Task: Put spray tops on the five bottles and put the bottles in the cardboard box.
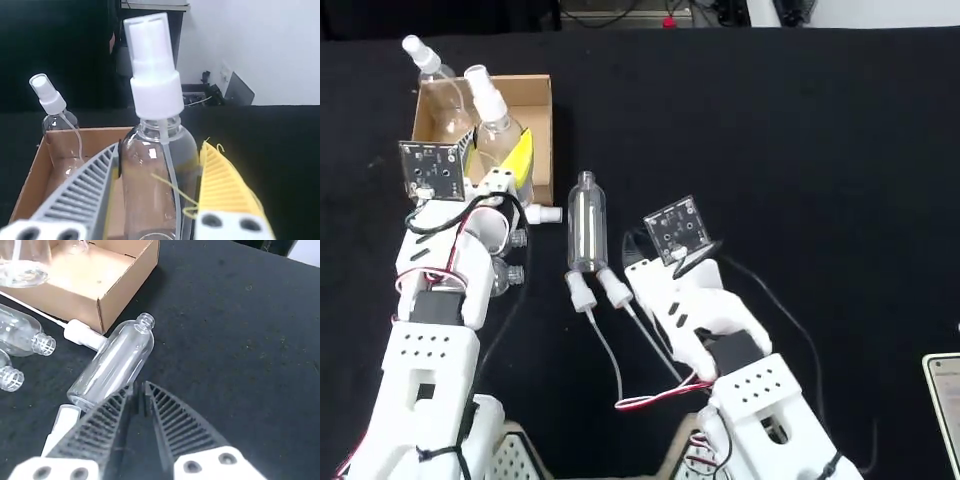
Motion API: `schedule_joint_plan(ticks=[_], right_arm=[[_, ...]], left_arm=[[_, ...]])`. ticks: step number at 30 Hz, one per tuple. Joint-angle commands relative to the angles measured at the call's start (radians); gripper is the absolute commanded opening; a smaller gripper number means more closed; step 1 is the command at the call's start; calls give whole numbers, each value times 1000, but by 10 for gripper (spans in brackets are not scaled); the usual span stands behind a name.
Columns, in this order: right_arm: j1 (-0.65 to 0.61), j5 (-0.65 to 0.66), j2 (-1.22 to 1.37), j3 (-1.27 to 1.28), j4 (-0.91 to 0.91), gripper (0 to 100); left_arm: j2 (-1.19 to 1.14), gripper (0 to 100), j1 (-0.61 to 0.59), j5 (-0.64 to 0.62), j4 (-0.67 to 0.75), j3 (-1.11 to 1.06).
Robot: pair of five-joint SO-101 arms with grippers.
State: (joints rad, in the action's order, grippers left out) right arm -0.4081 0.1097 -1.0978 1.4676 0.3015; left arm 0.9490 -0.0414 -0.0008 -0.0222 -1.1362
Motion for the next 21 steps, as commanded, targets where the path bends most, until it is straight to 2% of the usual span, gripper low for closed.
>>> schedule_joint_plan(ticks=[1, 4, 7, 21], right_arm=[[-11, 8, -22, -7, -25, 15], [-11, 8, -22, -5, -25, 15], [-11, 8, -22, -5, -25, 15], [-11, 8, -22, -4, -23, 15]], left_arm=[[-9, 105, -5, 3, 186, -12], [-51, 105, -1, 3, 348, -61], [-106, 105, -4, -2, 451, -77], [-299, 105, 4, -6, 672, -76]])
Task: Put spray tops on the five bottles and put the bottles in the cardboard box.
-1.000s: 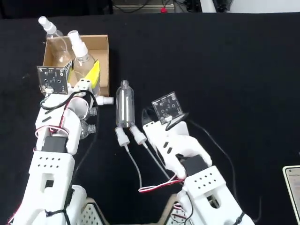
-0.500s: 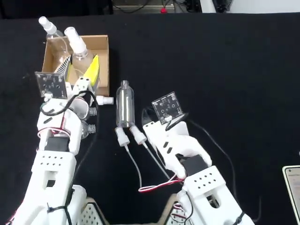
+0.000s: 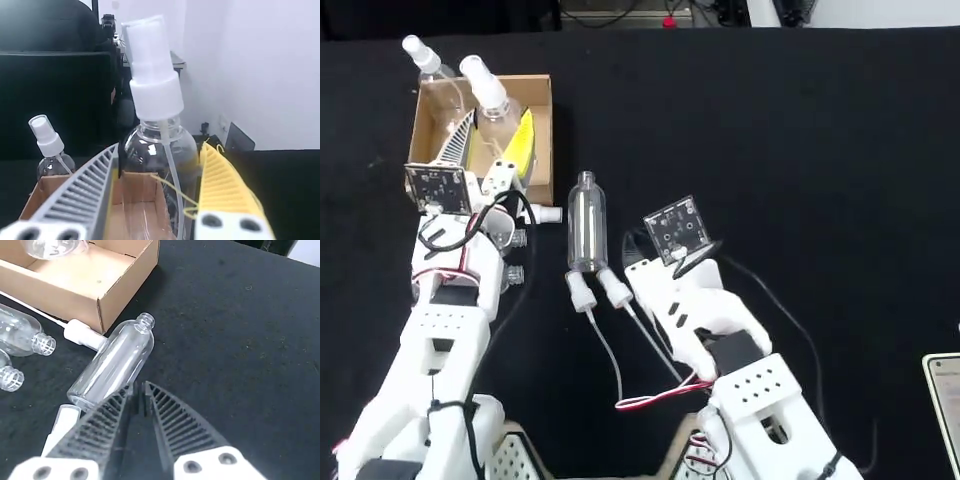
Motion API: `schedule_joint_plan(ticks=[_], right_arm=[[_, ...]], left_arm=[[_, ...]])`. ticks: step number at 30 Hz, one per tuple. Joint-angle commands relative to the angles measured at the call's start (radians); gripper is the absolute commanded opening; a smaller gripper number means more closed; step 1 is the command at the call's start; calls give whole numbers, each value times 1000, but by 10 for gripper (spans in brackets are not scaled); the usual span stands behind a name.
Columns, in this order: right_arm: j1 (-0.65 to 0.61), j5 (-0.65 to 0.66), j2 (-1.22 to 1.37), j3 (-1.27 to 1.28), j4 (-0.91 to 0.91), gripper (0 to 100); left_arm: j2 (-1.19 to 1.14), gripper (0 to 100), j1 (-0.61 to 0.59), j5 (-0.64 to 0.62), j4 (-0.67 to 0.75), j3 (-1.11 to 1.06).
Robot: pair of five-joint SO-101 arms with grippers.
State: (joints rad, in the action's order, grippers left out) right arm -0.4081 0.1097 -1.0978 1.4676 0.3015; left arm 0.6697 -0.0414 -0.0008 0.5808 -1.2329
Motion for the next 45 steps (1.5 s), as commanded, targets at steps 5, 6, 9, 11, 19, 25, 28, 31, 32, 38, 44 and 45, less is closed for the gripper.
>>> schedule_joint_plan(ticks=[5, 6, 9, 11, 19, 25, 28, 31, 32, 38, 44, 45], right_arm=[[-11, 2, -22, -2, -23, 15], [-11, 2, -22, 2, -23, 15], [-11, 5, -24, 4, -25, 15], [-11, 5, -24, 5, -25, 15], [-11, 6, -27, 4, -25, 15], [-11, 8, -27, 2, -25, 15], [-11, 8, -27, 2, -25, 15], [-11, 8, -27, 2, -25, 15], [-11, 8, -27, 2, -25, 15], [-11, 8, -27, 1, -25, 15], [-11, 8, -27, 1, -25, 15], [-11, 8, -27, 1, -25, 15]], left_arm=[[-95, 102, 4, -6, 109, 68], [-115, 102, 4, -6, 112, 82], [-157, 102, 4, -6, 114, 105], [-173, 103, 4, -6, 114, 108], [-195, 102, 4, -6, 115, 142], [-247, 105, 4, -3, 114, 239], [-358, 105, -2, 0, 114, 317], [-480, 103, -5, 0, 115, 414], [-514, 102, -7, 0, 115, 443], [-733, 102, -5, 2, 338, 558], [-1007, 102, -39, 3, 439, 737], [-1046, 102, -48, 0, 439, 776]])
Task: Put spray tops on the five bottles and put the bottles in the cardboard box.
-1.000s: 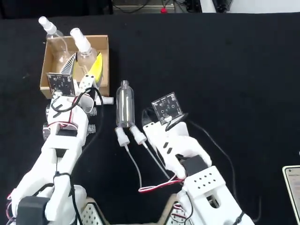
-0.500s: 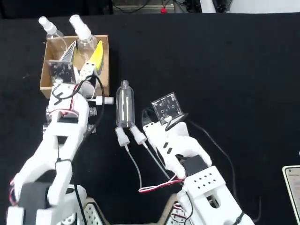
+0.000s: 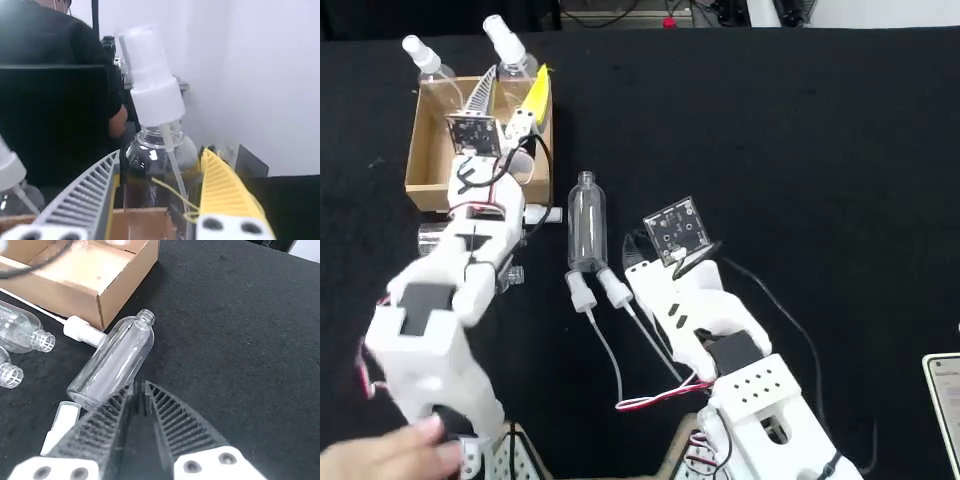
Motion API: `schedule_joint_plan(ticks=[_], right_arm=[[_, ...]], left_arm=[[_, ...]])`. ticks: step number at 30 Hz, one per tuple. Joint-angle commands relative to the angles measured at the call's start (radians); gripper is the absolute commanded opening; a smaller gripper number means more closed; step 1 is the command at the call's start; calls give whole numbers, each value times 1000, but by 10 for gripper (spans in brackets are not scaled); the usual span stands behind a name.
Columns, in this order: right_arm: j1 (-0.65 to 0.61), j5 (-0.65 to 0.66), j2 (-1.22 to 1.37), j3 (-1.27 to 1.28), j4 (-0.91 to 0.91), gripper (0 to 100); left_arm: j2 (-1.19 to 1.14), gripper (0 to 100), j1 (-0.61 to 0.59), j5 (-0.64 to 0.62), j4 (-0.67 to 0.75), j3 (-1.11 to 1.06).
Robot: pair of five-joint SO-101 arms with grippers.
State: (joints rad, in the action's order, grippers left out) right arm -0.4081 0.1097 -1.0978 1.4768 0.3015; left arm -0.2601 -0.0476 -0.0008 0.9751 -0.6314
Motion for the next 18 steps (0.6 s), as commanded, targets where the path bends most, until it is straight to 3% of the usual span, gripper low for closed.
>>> schedule_joint_plan(ticks=[1, 18], right_arm=[[-11, 8, -27, -8, -25, 15], [-11, 8, -27, -8, -25, 15]], left_arm=[[-152, 102, -53, -5, 46, 206], [-273, 102, -21, -6, 43, 352]])
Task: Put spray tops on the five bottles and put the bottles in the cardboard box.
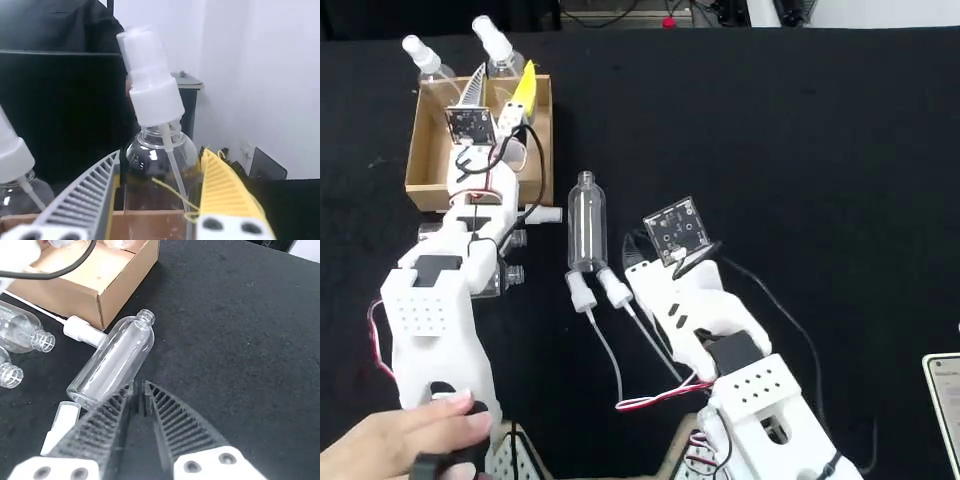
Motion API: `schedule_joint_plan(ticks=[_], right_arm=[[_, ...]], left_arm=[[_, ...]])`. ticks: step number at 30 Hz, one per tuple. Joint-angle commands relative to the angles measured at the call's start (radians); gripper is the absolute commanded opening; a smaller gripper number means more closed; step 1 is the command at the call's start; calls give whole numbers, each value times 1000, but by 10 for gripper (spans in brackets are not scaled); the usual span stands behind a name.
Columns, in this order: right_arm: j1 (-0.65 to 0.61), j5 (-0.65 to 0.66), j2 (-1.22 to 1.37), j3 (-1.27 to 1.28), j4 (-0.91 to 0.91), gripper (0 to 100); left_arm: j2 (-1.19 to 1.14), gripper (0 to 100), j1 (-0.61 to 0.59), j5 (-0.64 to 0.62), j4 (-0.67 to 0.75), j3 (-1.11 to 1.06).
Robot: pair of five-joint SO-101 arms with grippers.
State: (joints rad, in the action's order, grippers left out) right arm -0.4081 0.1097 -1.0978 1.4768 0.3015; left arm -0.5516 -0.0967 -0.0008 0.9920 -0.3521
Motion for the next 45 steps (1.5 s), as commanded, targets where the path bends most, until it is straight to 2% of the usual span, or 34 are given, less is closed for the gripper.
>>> schedule_joint_plan(ticks=[1, 27, 42, 45], right_arm=[[-11, 8, -27, -8, -25, 15], [-11, 8, -28, -16, -25, 15], [-11, 8, -28, -16, -25, 15], [-11, 8, -28, -16, -25, 15]], left_arm=[[17, 102, 28, -6, 25, 73], [-341, 105, 27, 2, 26, 423], [-371, 106, 31, 3, 26, 423], [-371, 148, 31, 3, 26, 424]])
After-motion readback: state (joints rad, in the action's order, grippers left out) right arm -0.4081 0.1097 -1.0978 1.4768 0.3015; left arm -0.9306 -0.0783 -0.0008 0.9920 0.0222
